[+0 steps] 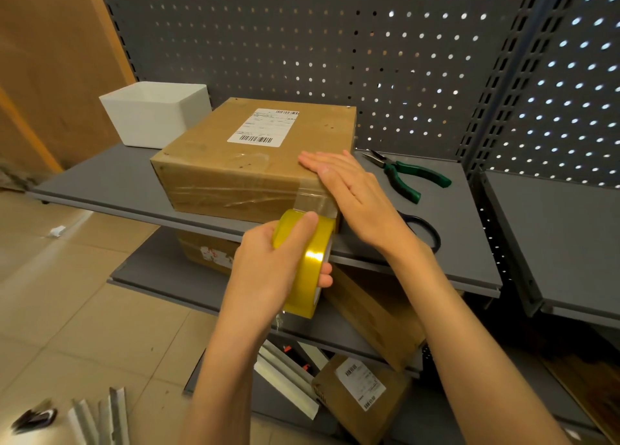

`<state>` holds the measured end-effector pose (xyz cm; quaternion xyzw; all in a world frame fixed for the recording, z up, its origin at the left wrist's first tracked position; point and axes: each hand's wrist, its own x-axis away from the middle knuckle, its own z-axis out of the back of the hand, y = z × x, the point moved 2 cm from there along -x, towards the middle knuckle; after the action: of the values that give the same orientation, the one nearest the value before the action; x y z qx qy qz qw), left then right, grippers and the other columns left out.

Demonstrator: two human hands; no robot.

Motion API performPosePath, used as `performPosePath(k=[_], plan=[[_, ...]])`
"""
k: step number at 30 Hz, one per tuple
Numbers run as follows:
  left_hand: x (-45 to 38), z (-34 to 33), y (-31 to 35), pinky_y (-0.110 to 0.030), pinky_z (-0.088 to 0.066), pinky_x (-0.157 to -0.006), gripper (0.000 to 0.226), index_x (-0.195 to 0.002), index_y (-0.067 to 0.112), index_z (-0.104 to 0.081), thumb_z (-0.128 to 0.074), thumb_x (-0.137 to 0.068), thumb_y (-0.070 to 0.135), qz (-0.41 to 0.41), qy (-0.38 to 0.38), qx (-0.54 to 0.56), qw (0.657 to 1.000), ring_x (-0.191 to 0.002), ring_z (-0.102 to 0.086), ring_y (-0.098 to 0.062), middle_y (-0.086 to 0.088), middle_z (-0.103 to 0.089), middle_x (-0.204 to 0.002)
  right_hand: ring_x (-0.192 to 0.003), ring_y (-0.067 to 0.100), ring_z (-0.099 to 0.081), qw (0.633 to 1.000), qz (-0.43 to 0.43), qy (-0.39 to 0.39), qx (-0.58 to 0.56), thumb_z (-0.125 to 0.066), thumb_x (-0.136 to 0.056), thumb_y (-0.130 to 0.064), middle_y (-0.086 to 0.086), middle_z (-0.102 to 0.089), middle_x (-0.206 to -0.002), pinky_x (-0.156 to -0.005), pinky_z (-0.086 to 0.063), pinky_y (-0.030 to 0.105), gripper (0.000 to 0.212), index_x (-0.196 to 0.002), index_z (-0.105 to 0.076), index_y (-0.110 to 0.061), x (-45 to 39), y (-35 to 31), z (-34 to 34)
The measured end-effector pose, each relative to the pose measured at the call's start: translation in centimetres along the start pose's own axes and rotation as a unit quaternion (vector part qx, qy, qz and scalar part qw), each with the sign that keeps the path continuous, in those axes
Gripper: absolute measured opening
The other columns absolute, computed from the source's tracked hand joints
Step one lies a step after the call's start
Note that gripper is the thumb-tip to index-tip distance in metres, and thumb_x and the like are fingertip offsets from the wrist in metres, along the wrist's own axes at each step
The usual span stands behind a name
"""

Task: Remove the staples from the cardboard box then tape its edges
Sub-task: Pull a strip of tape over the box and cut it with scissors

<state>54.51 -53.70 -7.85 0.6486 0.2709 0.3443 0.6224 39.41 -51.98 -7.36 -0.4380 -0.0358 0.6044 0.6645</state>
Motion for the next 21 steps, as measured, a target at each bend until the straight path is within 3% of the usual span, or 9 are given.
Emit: performPosePath(k=[13,15,18,21], plan=[[-0.1,-0.3,-0.1,-0.018,-0.047,-0.039,0.031,-0.073,0.014,-0.063,-0.057,-0.087,0.040,0.019,0.032,0.000,0.999,-0.045,-0.065,-0.014,-0.008,-0.068,-0.052,-0.128,0.015,-0.044,1.000,0.007,0.005,0.016,-0.033,-0.101,-0.011,0.004,-0.054,-0.134,-0.114,-0.020,0.042,0.035,-0.128,-0.055,-0.008,0.0,0.1,-0.1],[-0.2,-0.2,-0.2,-0.018,-0.047,-0.039,0.028,-0.079,0.014,-0.061,-0.057,-0.087,0.040,0.023,0.032,0.001,0.999,-0.045,-0.066,-0.015,-0.007,-0.068,-0.053,-0.128,0.014,-0.044,1.000,0.005,0.005,0.014,-0.033,-0.101,-0.012,0.004,-0.054,-0.134,-0.114,-0.019,0.041,0.035,-0.128,-0.055,-0.008,-0.1,0.0,-0.1],[-0.4,0.2,-0.4,-0.023,-0.048,-0.045,0.030,-0.093,0.022,-0.049,-0.060,-0.082,0.047,0.023,0.056,-0.042,0.997,-0.055,-0.068,-0.016,-0.005,-0.071,-0.069,-0.128,0.011,-0.043,1.000,-0.006,0.012,-0.003,-0.034,-0.101,-0.013,0.003,-0.054,-0.133,-0.116,-0.015,0.034,0.034,-0.127,-0.056,-0.009,-0.1,-0.1,-0.2],[-0.9,0.7,-0.4,-0.027,-0.039,-0.056,0.036,-0.096,0.030,-0.042,-0.064,-0.077,0.050,-0.010,0.106,-0.114,0.988,-0.070,-0.059,-0.010,0.005,-0.054,-0.085,-0.127,0.009,-0.043,1.000,-0.015,0.015,-0.020,-0.034,-0.101,-0.014,0.001,-0.054,-0.133,-0.114,-0.011,0.026,0.034,-0.126,-0.056,-0.009,-0.2,-0.2,-0.1]])
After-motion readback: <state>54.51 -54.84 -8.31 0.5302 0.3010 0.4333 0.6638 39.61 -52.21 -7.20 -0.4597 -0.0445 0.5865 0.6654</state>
